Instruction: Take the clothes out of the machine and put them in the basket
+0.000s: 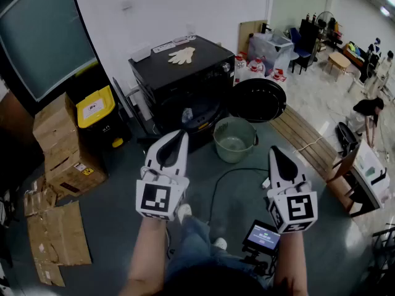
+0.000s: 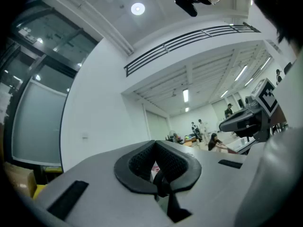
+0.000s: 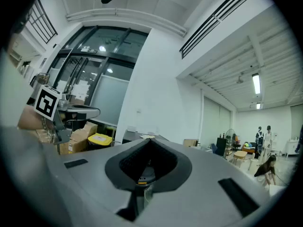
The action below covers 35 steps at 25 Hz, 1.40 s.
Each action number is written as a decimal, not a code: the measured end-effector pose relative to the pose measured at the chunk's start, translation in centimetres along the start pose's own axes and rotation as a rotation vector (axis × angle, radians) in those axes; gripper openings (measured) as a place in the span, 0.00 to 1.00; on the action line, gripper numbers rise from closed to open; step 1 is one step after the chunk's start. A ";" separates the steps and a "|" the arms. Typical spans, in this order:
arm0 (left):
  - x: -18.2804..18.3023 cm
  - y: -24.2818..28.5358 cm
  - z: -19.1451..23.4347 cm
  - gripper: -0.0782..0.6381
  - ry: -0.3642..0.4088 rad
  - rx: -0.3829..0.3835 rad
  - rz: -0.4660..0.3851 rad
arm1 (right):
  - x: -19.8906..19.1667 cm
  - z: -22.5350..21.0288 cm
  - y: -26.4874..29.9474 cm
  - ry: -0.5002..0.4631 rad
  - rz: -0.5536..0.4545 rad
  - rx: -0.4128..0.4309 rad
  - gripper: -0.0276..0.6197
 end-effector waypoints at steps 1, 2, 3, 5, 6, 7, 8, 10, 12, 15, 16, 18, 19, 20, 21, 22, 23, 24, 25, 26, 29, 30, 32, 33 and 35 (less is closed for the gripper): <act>0.0 0.0 -0.1 0.11 0.000 0.008 0.004 | 0.0 0.0 0.0 0.000 0.001 -0.003 0.04; -0.1 -0.1 -0.1 0.11 0.000 0.016 0.007 | 0.0 0.0 -0.1 0.001 0.000 -0.008 0.04; -0.2 0.0 -0.1 0.11 -0.001 0.021 0.010 | 0.0 -0.1 0.0 0.003 -0.003 -0.014 0.04; -0.4 0.1 0.1 0.11 -0.007 0.019 0.015 | 0.0 -0.2 0.2 0.011 -0.015 -0.033 0.04; -0.6 0.2 0.2 0.11 -0.017 0.016 0.015 | 0.0 -0.2 0.3 0.015 -0.022 -0.046 0.04; -0.8 0.2 0.3 0.11 -0.027 0.015 0.015 | 0.0 -0.2 0.4 0.020 -0.030 -0.057 0.04; -1.1 0.3 0.5 0.11 -0.032 0.017 0.020 | -0.1 -0.1 0.5 0.029 -0.038 -0.063 0.04; -1.8 0.5 0.9 0.12 -0.031 0.027 0.048 | -0.2 0.0 0.7 0.054 -0.050 -0.051 0.04; -2.5 1.3 1.2 0.43 -0.041 0.031 0.091 | -0.3 0.3 1.2 0.081 -0.057 0.009 0.27; -3.0 2.4 1.5 0.85 -0.054 0.065 0.119 | -0.6 0.6 2.0 0.059 -0.038 0.060 0.86; -3.0 2.6 1.6 0.87 -0.054 0.074 0.123 | -0.7 0.6 2.2 0.040 -0.022 0.055 0.88; -3.1 3.0 1.8 0.87 -0.055 0.075 0.127 | -0.9 0.4 2.5 0.025 -0.003 0.048 0.88; -3.2 3.3 1.9 0.87 -0.051 0.073 0.127 | -0.9 0.3 2.8 0.027 0.000 0.048 0.88; -3.3 3.5 2.1 0.87 -0.042 0.071 0.128 | -0.9 0.2 3.1 0.029 0.001 0.051 0.88; -3.4 3.9 2.4 0.87 -0.029 0.066 0.133 | -0.9 0.1 3.6 0.028 0.006 0.061 0.88; -3.6 4.4 2.8 0.87 -0.015 0.058 0.140 | -0.9 0.0 4.2 0.025 0.016 0.077 0.88; -3.8 4.9 3.3 0.87 -0.005 0.048 0.149 | -0.9 -0.2 4.9 0.021 0.032 0.091 0.88; -4.0 5.5 3.9 0.87 0.001 0.042 0.156 | -1.0 -0.4 5.7 0.018 0.048 0.094 0.88; -4.2 6.3 4.6 0.87 0.005 0.042 0.158 | -1.0 -0.7 6.6 0.015 0.061 0.085 0.88; -4.4 7.1 5.4 0.87 0.004 0.046 0.157 | -1.0 -1.1 7.5 0.017 0.070 0.070 0.88; -5.1 10.3 7.7 0.87 -0.014 0.047 0.151 | -0.7 -2.6 10.5 0.040 0.075 0.024 0.87; -5.4 11.6 8.5 0.87 -0.017 0.045 0.149 | -0.5 -3.2 11.7 0.048 0.074 0.011 0.87; -6.0 14.2 10.1 0.87 -0.016 0.040 0.142 | -0.1 -4.0 14.1 0.059 0.074 -0.016 0.87; -6.3 15.4 10.9 0.87 -0.014 0.036 0.138 | 0.0 -4.4 15.3 0.060 0.075 -0.032 0.87; -7.0 17.9 12.2 0.87 -0.012 0.022 0.133 | 0.2 -5.2 17.5 0.065 0.080 -0.069 0.87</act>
Point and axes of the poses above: the fingertips, and each gripper's own axes: y forward along the fingers, z to its left, x out of its top, the point moved 8 cm from there along -y, backward along the fingers, and after that the axes turned 10 degrees about x, right-handed, at the moved point
